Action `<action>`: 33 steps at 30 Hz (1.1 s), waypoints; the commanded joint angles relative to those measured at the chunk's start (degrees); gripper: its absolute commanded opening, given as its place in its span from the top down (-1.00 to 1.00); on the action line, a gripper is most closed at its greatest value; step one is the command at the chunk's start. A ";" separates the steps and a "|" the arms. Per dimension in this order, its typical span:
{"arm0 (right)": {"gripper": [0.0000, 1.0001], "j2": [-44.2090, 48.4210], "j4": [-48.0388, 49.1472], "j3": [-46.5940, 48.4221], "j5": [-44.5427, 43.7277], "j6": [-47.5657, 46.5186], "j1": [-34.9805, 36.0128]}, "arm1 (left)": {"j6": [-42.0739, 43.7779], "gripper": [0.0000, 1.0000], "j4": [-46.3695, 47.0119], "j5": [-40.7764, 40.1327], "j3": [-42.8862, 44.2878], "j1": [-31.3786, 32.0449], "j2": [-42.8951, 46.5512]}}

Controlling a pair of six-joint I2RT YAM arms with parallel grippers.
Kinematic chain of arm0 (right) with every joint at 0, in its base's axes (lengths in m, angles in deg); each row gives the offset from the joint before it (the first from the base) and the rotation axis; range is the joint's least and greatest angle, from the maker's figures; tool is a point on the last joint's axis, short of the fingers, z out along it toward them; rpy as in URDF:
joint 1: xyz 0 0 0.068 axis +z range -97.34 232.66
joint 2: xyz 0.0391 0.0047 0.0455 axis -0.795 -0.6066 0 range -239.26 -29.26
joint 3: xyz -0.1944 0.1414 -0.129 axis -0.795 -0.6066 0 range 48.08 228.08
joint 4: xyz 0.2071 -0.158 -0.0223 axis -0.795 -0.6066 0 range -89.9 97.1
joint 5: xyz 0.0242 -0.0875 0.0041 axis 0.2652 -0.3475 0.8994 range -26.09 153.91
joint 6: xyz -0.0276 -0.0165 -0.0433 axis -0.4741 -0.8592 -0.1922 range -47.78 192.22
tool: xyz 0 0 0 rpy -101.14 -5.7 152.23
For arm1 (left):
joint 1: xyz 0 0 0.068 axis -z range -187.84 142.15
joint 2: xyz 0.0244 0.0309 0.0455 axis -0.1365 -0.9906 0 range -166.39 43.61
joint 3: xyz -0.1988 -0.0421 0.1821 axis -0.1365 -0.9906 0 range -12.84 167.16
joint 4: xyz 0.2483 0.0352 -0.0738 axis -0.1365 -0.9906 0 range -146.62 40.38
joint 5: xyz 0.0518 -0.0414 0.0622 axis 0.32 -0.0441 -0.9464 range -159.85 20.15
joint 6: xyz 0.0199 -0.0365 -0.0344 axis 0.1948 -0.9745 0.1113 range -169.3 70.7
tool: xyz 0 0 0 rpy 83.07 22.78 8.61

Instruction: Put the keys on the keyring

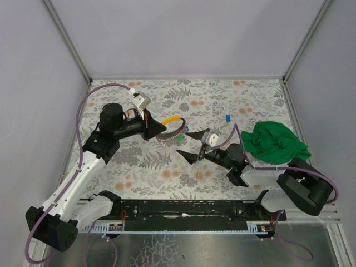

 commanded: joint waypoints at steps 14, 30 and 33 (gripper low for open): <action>0.56 -4.94 11.74 2.45 -1.98 -3.54 2.44 | -0.91 1.00 4.63 2.02 -0.27 -0.30 1.55; 0.69 -9.42 15.22 4.71 -4.80 -5.32 2.41 | -0.91 1.00 4.64 3.14 -0.38 -0.27 1.58; 0.70 -9.70 14.82 4.52 -5.54 -6.12 2.47 | -0.91 1.00 4.64 3.29 -0.38 -0.28 1.62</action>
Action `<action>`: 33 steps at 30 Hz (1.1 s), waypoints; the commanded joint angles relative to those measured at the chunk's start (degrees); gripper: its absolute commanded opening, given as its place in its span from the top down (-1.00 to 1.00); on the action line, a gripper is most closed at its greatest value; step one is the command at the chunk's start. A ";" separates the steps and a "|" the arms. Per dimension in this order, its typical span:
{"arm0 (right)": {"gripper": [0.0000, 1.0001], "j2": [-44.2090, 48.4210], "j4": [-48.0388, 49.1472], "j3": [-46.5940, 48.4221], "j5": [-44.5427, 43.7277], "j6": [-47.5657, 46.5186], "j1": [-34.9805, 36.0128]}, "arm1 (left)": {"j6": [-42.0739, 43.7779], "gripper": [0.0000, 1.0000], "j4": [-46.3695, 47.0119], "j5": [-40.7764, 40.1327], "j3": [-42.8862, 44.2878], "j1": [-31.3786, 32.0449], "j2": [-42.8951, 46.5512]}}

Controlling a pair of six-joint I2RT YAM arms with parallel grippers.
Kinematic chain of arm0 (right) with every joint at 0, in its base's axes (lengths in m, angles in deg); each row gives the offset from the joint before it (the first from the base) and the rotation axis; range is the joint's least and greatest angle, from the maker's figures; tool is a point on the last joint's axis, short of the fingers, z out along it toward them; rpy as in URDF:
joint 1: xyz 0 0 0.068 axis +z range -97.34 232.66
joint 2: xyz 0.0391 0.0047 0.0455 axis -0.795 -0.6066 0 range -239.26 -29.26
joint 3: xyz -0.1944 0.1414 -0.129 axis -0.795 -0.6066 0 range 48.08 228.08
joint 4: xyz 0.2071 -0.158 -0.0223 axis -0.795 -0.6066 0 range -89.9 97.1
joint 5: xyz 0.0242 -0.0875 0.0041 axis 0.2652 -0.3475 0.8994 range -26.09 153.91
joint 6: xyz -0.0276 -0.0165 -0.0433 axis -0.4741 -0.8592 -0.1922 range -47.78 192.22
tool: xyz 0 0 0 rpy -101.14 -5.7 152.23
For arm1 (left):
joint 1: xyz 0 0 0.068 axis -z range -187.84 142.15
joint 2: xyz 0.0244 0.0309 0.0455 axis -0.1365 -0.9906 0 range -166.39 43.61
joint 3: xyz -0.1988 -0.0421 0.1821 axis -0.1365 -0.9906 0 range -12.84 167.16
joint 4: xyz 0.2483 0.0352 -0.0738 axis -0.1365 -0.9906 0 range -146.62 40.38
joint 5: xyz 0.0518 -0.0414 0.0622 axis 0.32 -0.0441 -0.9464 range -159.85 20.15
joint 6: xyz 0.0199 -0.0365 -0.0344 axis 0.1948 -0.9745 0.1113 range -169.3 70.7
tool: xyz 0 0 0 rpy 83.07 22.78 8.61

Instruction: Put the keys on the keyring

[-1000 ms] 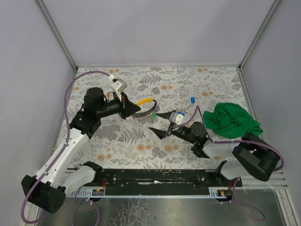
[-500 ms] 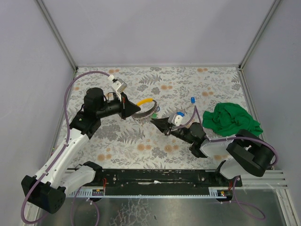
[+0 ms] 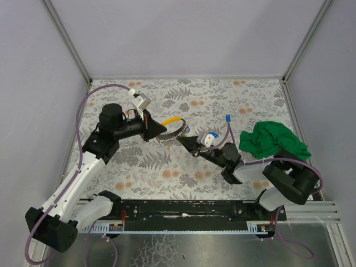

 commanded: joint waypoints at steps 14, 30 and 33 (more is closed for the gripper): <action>0.49 -1.69 4.58 0.61 -1.76 -3.73 0.60 | -0.81 1.00 4.60 2.04 -0.16 -0.23 0.83; 0.62 -1.99 6.33 0.88 -1.59 -3.11 0.56 | -1.11 1.00 4.60 1.93 -0.17 -0.20 0.61; 0.67 -2.03 6.41 0.84 -1.45 -3.11 0.58 | -1.19 1.00 4.68 1.99 -0.17 -0.20 0.63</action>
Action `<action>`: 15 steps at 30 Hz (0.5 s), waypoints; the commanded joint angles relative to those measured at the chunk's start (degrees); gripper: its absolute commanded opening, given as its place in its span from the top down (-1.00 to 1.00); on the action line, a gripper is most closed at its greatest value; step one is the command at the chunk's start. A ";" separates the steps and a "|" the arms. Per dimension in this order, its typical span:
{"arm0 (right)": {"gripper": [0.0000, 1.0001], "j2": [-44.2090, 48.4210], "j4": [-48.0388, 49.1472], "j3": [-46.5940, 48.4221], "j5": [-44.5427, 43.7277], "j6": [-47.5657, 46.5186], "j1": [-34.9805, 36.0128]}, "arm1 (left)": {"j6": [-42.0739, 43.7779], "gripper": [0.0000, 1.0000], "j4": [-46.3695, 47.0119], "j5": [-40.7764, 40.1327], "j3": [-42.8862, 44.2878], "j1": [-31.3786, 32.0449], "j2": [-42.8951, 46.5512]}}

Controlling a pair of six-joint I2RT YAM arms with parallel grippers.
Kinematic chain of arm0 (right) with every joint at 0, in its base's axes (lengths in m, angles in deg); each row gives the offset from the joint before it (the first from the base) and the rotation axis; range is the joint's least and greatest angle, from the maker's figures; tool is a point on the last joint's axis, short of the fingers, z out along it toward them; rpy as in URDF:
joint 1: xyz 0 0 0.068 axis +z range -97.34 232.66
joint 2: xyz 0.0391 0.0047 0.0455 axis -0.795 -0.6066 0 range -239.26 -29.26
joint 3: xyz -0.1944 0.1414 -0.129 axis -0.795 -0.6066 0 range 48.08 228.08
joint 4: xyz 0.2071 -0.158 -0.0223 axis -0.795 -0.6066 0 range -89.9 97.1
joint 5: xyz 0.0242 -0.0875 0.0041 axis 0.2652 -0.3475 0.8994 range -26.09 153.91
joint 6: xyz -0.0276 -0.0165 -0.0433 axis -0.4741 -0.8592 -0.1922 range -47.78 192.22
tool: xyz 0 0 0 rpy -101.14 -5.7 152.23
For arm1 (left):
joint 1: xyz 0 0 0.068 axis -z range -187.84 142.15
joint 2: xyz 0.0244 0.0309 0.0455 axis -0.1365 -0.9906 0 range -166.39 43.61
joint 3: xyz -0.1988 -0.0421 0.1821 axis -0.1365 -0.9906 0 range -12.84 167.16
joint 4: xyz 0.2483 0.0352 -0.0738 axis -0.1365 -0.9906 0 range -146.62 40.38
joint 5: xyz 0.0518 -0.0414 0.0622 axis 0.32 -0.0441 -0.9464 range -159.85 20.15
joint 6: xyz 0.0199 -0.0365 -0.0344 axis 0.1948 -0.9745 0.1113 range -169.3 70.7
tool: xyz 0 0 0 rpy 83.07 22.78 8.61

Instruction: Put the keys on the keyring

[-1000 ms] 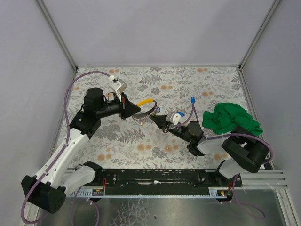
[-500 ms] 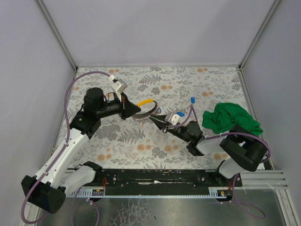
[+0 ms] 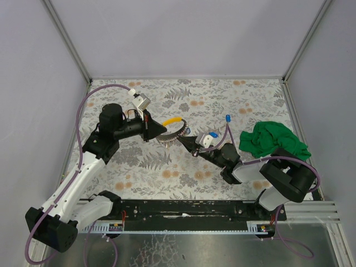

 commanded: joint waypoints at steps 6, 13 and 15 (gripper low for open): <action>0.69 0.37 5.84 0.68 0.30 -0.50 0.55 | -1.14 1.00 4.66 1.34 -0.13 -0.14 0.61; 0.74 0.66 5.13 0.86 0.61 -0.70 0.51 | -1.31 1.00 4.75 1.30 -0.10 -0.18 0.56; 0.74 0.74 5.20 0.69 0.65 -0.74 0.54 | -1.31 1.00 4.73 1.38 -0.14 -0.18 0.61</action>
